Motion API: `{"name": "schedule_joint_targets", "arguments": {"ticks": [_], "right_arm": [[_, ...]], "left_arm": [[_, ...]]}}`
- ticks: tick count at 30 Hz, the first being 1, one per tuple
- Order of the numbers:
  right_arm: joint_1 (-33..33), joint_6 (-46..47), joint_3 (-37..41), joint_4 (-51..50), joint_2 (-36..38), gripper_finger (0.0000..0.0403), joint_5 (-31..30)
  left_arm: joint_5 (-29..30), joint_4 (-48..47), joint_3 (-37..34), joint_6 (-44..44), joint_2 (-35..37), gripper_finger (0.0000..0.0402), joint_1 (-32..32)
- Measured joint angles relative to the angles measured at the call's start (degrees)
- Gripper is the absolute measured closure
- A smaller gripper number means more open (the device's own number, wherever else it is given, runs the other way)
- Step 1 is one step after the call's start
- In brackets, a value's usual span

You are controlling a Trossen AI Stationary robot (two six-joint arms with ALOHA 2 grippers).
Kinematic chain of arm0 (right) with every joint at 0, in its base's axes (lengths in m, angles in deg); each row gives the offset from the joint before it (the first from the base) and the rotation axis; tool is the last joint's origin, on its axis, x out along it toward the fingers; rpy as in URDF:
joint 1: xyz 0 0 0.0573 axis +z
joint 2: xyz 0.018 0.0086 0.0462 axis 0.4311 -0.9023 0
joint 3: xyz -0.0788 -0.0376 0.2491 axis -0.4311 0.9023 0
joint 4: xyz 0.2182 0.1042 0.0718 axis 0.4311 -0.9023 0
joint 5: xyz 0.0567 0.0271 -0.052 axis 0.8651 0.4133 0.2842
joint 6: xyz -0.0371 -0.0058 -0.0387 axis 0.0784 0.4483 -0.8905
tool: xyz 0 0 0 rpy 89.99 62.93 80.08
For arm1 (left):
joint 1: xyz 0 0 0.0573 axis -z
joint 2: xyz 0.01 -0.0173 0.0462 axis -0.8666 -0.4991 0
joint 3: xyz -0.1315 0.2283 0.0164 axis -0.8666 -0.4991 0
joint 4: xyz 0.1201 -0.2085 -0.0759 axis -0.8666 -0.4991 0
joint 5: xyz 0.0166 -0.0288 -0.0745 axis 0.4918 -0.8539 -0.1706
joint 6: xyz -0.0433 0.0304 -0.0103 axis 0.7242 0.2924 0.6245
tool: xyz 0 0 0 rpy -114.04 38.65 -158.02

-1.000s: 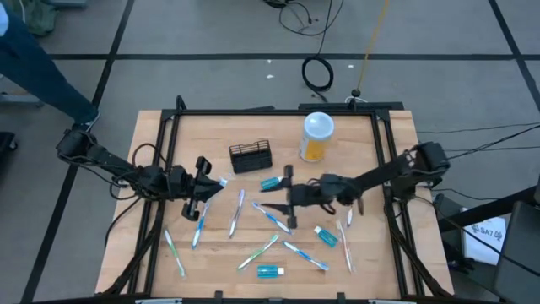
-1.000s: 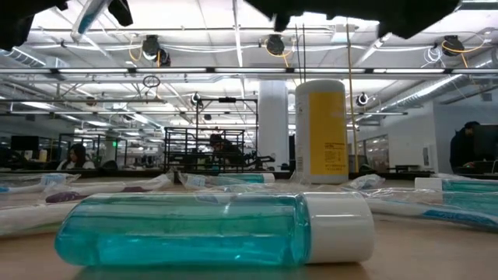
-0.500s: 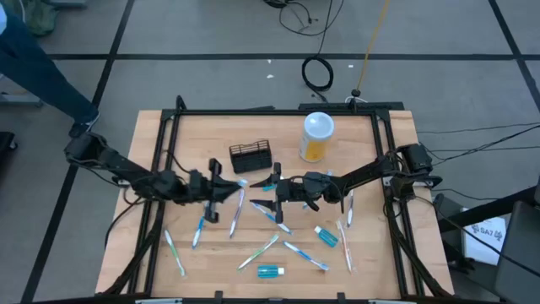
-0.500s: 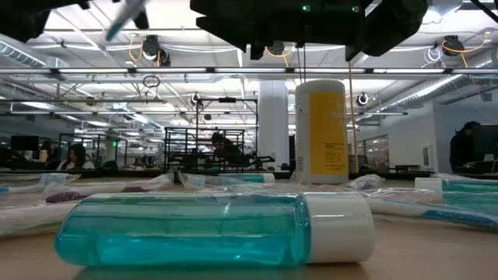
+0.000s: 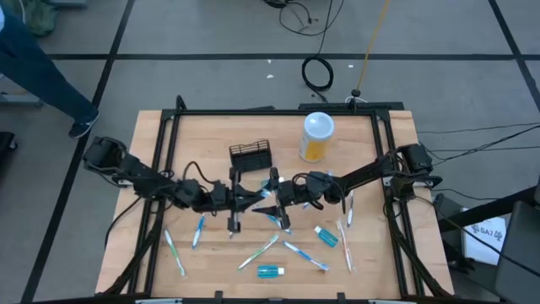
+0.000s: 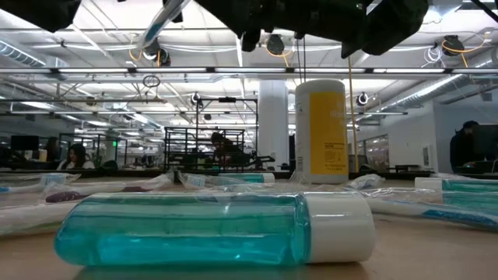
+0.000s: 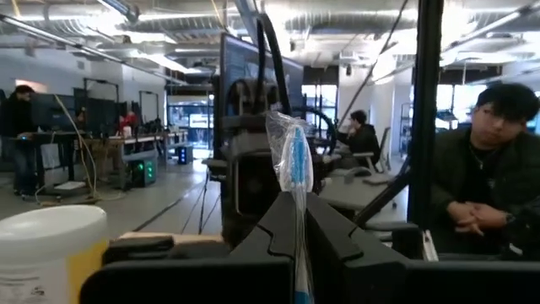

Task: Pick & Place toothbrushing station
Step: Put the blue toothbrush into the black mesh organizer

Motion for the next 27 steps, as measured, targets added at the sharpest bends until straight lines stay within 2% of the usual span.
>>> {"name": "schedule_joint_targets", "arguments": {"ticks": [7, 13, 21, 27], "right_arm": [[0.2, 0.0, 0.0, -0.5, 0.0, 0.0213, -3.6], [0.2, -0.1, 0.0, -1.0, 0.0, 0.0267, -3.6], [0.1, 0.0, 0.0, -2.0, 0.0, 0.0371, -3.7], [0.0, -0.3, 0.1, -2.9, 0.3, 0.0379, -3.7]], "left_arm": [[-0.9, 0.2, 0.9, 0.1, -1.6, 0.0396, 0.1], [-0.6, 0.2, 0.9, 0.0, -1.6, 0.0396, 0.1], [8.2, 0.0, 1.0, -4.5, -1.6, 0.0392, 1.9], [12.2, 0.2, 1.0, -7.7, -1.5, 0.0389, 3.3]]}}
